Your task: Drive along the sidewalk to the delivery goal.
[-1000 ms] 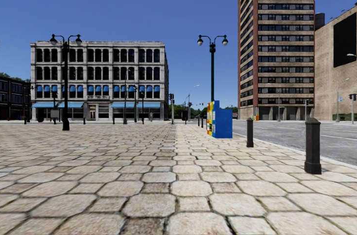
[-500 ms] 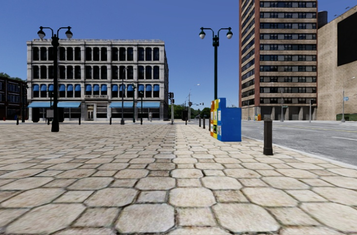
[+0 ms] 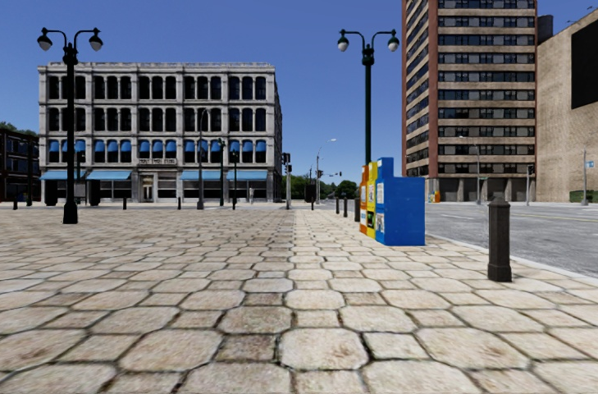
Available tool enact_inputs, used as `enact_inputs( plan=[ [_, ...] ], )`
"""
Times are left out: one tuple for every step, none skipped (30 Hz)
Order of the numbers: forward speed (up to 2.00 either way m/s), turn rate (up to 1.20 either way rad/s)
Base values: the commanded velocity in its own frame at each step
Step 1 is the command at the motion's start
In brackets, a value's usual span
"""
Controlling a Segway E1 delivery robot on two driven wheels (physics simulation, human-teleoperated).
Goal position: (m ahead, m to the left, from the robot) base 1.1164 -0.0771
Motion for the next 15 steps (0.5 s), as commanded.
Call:
enact_inputs(
  plan=[
    [1.99,0.0],
    [1.99,0.0],
    [1.77,0.0],
    [1.51,0.0],
    [1.21,0.0],
    [1.01,0.0],
    [1.01,0.0],
    [0.88,0.0],
    [0.72,0.0],
    [0.63,0.0],
    [0.58,0.0],
    [0.58,0.0],
    [0.54,0.0],
    [0.52,0.0],
    [0.48,0.0]
  ],
)
